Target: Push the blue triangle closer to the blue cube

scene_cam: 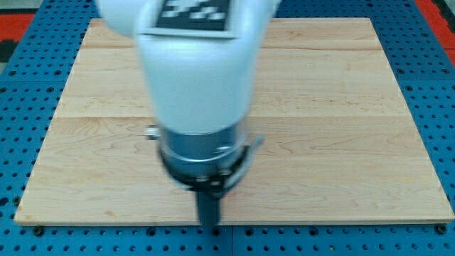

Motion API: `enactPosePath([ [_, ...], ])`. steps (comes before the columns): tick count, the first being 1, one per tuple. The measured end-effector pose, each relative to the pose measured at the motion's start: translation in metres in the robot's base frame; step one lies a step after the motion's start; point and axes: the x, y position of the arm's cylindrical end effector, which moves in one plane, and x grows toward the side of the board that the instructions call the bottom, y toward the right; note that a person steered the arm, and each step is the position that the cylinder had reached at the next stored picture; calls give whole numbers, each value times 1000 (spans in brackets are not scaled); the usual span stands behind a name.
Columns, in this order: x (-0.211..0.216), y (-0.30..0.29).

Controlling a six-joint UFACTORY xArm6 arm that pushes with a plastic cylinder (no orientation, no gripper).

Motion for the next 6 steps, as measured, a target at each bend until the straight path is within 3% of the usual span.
enactPosePath([
  [1,-43,-46],
  [3,-93,23],
  [6,-101,-63],
])
